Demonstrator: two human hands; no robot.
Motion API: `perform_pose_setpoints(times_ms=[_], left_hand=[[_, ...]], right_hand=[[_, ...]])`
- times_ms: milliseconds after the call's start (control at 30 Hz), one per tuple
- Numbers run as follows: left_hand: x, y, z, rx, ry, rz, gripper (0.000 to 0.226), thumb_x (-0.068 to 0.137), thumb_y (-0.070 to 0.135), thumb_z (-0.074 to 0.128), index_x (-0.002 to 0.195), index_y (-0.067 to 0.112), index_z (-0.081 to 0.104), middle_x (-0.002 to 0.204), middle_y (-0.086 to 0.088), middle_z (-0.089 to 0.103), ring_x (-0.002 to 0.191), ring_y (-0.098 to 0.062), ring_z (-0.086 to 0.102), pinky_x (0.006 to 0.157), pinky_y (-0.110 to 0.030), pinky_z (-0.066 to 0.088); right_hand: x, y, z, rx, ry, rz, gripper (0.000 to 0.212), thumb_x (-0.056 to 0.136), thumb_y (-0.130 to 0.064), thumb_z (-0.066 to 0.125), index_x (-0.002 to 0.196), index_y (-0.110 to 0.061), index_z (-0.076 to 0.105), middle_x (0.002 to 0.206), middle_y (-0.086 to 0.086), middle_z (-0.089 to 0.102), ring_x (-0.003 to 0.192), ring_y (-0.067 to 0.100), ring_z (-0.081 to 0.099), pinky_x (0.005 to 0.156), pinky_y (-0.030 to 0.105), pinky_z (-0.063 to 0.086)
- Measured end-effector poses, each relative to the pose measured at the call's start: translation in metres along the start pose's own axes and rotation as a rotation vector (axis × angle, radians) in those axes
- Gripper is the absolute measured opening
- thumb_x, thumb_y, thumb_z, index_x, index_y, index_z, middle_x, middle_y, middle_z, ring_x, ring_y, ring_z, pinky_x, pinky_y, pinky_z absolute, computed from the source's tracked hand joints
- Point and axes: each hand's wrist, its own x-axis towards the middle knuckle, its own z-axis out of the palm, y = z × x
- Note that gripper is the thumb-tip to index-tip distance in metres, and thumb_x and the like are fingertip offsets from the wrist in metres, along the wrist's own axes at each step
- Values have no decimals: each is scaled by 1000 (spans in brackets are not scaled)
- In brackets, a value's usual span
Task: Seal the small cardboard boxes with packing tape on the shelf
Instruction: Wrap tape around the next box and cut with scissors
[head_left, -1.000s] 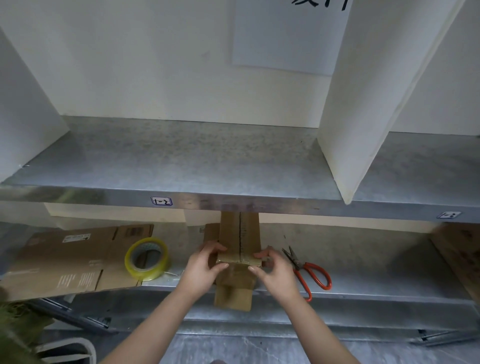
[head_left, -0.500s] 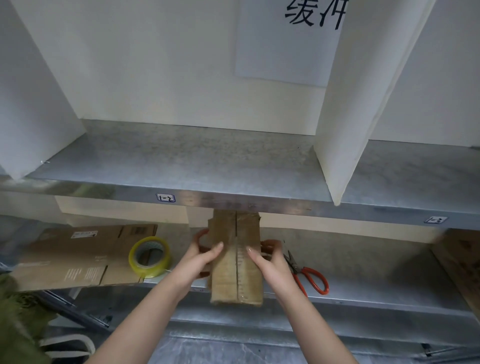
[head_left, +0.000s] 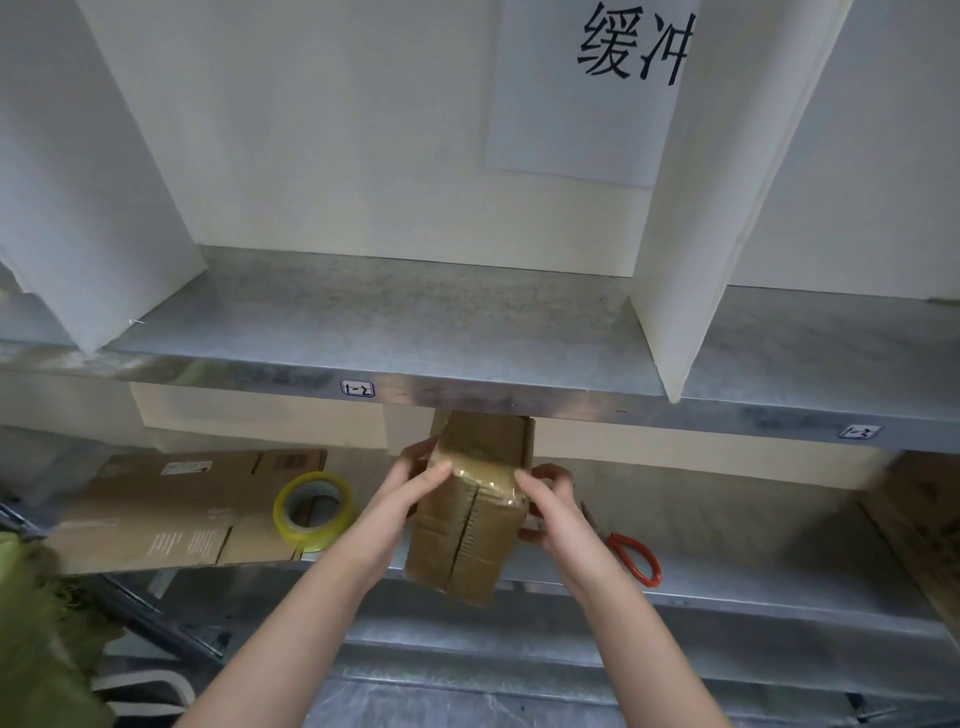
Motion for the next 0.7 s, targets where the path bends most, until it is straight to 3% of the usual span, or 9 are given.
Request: perform_pose_setpoints(times_ms=[67, 133, 200, 267, 367, 467, 500, 600, 700], left_hand=[[-2, -4, -1, 25, -23, 37, 60, 67, 41, 74, 123, 45, 54, 125, 15, 63, 122, -9, 52, 103, -37, 38], [-5, -8, -2, 99, -40, 68, 65, 64, 29, 70, 123, 45, 50, 126, 15, 60, 124, -10, 50, 101, -38, 39], [-8, -16, 0, 160, -10, 47, 75, 67, 37, 78, 130, 47, 40, 132, 19, 53, 126, -5, 47, 104, -37, 38], [-8, -27, 2, 279, 54, 39, 87, 66, 43, 85, 136, 46, 32, 137, 18, 47, 125, -2, 45, 103, -34, 41], [-10, -55, 5, 342, 56, 8, 91, 72, 33, 84, 139, 43, 24, 134, 15, 45, 123, -5, 46, 100, -33, 46], [-19, -90, 6, 352, 40, -101, 83, 82, 23, 76, 143, 34, 20, 134, 10, 48, 125, -12, 48, 106, -38, 43], [-21, -103, 5, 385, 52, -126, 76, 86, 21, 73, 143, 29, 24, 133, 7, 51, 127, -15, 49, 108, -39, 41], [-25, -124, -1, 512, 56, -146, 63, 86, 30, 72, 136, 24, 35, 132, 6, 56, 129, -15, 49, 109, -40, 39], [-22, -122, -13, 617, -23, -105, 68, 82, 46, 72, 137, 33, 34, 140, 10, 48, 130, -8, 43, 109, -33, 36]], right_hand=[[-4, 7, 1, -60, 12, -17, 113, 56, -57, 72, 149, -29, 15, 148, 2, 42, 134, 23, 44, 111, 52, 38], [-9, 14, 0, -171, 14, -79, 105, 55, -44, 74, 145, -36, 21, 141, -10, 46, 131, 15, 44, 107, 42, 42], [-10, 25, -1, -237, 12, -143, 97, 61, -32, 77, 143, -40, 26, 138, -19, 46, 131, 6, 42, 103, 32, 43], [-7, 37, -2, -277, 30, -204, 92, 72, -15, 78, 146, -37, 27, 140, -20, 44, 134, 4, 39, 107, 36, 43], [-1, 58, -1, -347, 90, -227, 92, 73, 0, 79, 141, -37, 29, 137, -18, 43, 134, 6, 39, 109, 40, 43], [-1, 89, 2, -387, 95, -168, 99, 70, -5, 84, 141, -39, 24, 142, -9, 36, 135, 9, 37, 98, 16, 45], [-3, 100, 3, -402, 74, -129, 104, 68, -14, 87, 145, -37, 20, 145, -7, 31, 135, 8, 34, 100, 15, 42], [-3, 124, 11, -412, 87, -81, 121, 59, -45, 90, 151, -34, 12, 147, -6, 28, 134, 8, 30, 110, 28, 32], [4, 129, 18, -419, 279, -112, 108, 63, -45, 88, 149, -33, 23, 146, -3, 40, 134, 16, 42, 109, 38, 41]])
